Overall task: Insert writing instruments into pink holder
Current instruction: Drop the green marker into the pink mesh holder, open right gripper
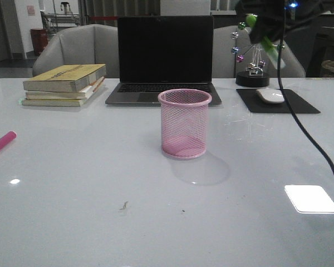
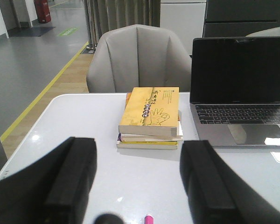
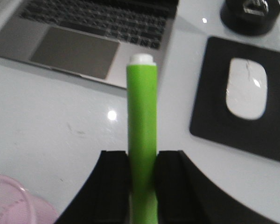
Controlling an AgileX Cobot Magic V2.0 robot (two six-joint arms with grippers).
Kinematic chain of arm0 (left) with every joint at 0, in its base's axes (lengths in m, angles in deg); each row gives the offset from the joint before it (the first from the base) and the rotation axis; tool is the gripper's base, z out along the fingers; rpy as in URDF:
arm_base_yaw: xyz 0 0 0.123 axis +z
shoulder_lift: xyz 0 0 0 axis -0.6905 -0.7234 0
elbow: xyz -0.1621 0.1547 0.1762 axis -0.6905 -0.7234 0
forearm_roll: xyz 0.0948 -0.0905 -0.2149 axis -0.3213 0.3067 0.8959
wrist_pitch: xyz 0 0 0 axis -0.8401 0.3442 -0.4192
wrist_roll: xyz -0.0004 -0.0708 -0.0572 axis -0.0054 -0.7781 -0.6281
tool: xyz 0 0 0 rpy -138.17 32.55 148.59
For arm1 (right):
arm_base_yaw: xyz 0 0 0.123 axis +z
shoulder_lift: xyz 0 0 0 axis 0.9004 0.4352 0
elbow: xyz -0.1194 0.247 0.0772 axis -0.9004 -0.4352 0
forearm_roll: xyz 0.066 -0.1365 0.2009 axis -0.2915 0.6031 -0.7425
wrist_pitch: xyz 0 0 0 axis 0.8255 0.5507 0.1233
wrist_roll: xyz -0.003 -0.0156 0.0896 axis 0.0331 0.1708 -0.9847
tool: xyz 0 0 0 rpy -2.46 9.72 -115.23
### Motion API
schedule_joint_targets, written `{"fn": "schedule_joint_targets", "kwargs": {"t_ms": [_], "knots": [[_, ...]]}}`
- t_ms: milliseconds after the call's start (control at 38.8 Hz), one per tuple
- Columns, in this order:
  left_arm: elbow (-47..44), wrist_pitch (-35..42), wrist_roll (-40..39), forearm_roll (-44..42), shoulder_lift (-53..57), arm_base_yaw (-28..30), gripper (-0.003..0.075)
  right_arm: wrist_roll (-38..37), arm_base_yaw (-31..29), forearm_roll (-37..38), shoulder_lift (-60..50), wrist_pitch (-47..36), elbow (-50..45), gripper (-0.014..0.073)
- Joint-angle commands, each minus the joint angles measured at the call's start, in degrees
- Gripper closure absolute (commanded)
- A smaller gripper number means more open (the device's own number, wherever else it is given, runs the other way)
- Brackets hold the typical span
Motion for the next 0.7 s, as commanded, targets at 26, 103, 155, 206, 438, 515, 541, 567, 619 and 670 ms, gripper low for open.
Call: {"fn": "schedule_joint_targets", "kwargs": {"t_ms": [26,103,155,206,438,515,541,567,619,670], "knots": [[2.1,5.4,-0.1,0.5,0.3,-0.2,0.0262,0.6,4.1,0.4,-4.1,-13.5,1.3,0.0526],[2.1,5.4,-0.1,0.5,0.3,-0.2,0.0262,0.6,7.1,0.4,-4.1,-23.6,-1.0,0.0536],[2.1,5.4,-0.1,0.5,0.3,-0.2,0.0262,0.6,8.6,0.4,-4.1,-28.7,-3.7,0.0536],[2.1,5.4,-0.1,0.5,0.3,-0.2,0.0262,0.6,9.9,0.4,-4.1,-33.8,-7.2,0.0536],[2.1,5.4,-0.1,0.5,0.3,-0.2,0.0262,-2.8,14.5,1.9,0.5,-56.8,-19.6,0.0536],[2.1,5.4,-0.1,0.5,0.3,-0.2,0.0262,-2.8,15.4,3.5,2.5,-58.0,-19.9,0.0536],[2.1,5.4,-0.1,0.5,0.3,-0.2,0.0262,-2.8,15.4,3.5,3.3,-58.3,-19.9,0.0536],[2.1,5.4,-0.1,0.5,0.3,-0.2,0.0262,-2.8,15.4,3.5,3.8,-58.6,-19.9,0.0536],[2.1,5.4,-0.1,0.5,0.3,-0.2,0.0262,-2.8,15.4,3.5,4.4,-58.7,-19.9,0.0536],[2.1,5.4,-0.1,0.5,0.3,-0.2,0.0262,-2.8,15.4,3.5,5.1,-58.6,-20.0,0.0536]]}}
